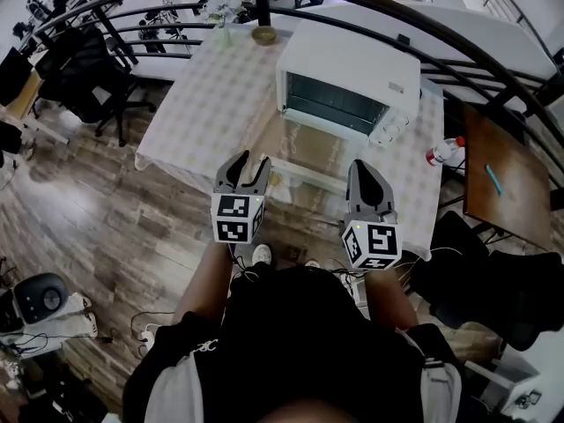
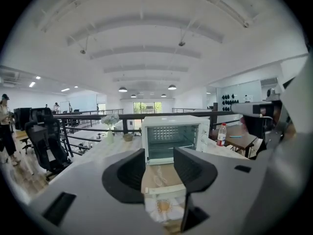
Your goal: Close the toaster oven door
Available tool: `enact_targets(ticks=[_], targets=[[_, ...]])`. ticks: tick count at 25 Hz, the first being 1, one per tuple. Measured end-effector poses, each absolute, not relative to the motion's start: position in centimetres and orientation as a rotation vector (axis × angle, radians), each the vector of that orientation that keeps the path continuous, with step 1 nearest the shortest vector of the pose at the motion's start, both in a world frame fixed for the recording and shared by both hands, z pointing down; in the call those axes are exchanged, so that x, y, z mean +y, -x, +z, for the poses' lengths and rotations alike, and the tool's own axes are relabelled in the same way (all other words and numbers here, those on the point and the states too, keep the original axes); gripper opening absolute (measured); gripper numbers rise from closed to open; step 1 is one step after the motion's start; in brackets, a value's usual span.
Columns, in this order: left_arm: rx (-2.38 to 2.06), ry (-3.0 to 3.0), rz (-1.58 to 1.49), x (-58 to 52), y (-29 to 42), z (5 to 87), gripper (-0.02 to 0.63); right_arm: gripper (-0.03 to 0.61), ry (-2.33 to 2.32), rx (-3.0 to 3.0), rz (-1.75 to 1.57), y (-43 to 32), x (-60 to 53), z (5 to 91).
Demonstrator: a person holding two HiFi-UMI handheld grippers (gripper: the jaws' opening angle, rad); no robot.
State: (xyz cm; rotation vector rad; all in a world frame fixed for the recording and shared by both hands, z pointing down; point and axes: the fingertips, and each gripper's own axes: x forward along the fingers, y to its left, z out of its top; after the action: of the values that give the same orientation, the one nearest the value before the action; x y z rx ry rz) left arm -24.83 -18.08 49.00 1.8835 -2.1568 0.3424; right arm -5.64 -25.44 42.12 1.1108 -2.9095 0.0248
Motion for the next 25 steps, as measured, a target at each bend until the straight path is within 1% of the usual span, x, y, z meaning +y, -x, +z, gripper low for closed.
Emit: enact_targets(ticks=[5,11,25], targets=[[-2.108,-1.806,0.364,-18.1,27.3,53.1,0.190,-0.008,-1.159,-2.868,0.039,5.6,-25.7,42.4],[-2.051,-1.756,0.400,-18.7,28.7,57.9,0.190,-0.008,-1.228,-2.833,-0.054,4.4,-25.1,42.1],[-1.840,-1.703,0.581,-20.4,27.8,69.8,0.190,-0.008,-1.485,-2.666,0.028,-0.5,-26.0,43.4]])
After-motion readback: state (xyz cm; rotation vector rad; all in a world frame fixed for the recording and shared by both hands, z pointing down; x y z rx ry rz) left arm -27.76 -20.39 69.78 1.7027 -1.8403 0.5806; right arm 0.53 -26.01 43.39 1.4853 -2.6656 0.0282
